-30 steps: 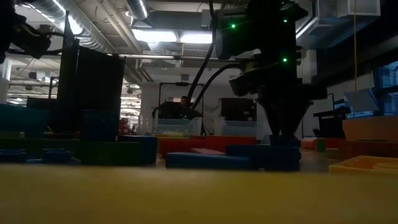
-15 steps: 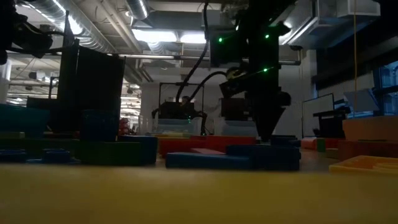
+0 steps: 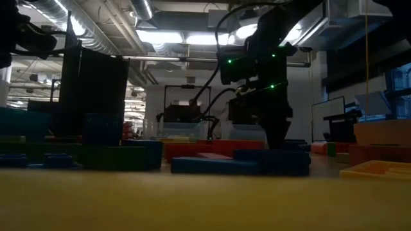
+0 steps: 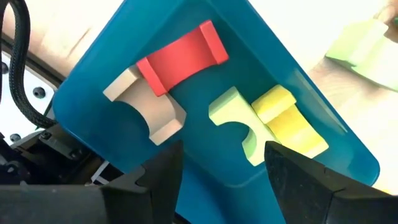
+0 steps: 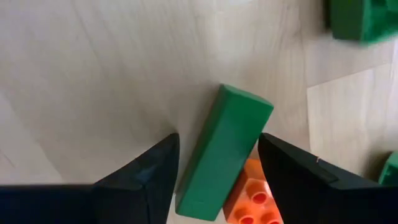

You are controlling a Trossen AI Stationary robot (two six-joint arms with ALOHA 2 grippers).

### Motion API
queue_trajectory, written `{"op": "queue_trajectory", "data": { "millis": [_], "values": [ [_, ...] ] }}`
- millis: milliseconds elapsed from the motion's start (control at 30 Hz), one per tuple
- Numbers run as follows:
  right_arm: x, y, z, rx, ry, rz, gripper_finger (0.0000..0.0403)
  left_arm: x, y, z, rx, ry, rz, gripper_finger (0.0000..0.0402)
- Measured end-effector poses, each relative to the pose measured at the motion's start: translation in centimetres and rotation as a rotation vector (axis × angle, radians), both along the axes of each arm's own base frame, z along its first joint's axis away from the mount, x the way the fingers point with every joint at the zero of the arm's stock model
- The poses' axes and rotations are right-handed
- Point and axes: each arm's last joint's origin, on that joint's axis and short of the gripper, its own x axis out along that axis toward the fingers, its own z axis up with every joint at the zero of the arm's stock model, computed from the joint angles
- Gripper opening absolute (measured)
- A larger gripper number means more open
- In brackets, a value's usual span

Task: Sort blocks by size
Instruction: Put the green block into the top right transparent bin

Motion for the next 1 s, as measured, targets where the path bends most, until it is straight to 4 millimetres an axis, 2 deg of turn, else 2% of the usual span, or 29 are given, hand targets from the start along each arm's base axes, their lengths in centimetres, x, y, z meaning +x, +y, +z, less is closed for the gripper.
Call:
{"op": "queue_trajectory", "data": {
  "millis": [133, 333, 567, 767, 1000],
  "values": [
    [0.0, 0.0, -0.1, 0.002, -0.002, -0.004, 0.0194, 0.0, 0.0, 0.0, 0.017, -0.009, -0.003, 0.0209],
    [0.2, 0.0, -0.2, 0.002, -0.028, 0.001, 0.0103, 0.3, -0.1, 0.0, 0.015, -0.043, -0.004, 0.0209],
    [0.8, -0.2, 0.3, -0.083, -0.035, -0.005, 0.0102, 0.6, -0.4, 0.0, -0.039, -0.066, -0.034, 0.0209],
    [2.2, -0.8, 3.9, -0.185, -0.033, 0.006, 0.0103, 0.5, -0.5, 0.0, -0.102, -0.032, -0.033, 0.0209],
    [3.6, -2.4, 9.2, -0.446, -0.052, 0.077, 0.0111, 0.6, -0.6, 0.0, -0.103, -0.034, -0.033, 0.0209]
  ]
}}
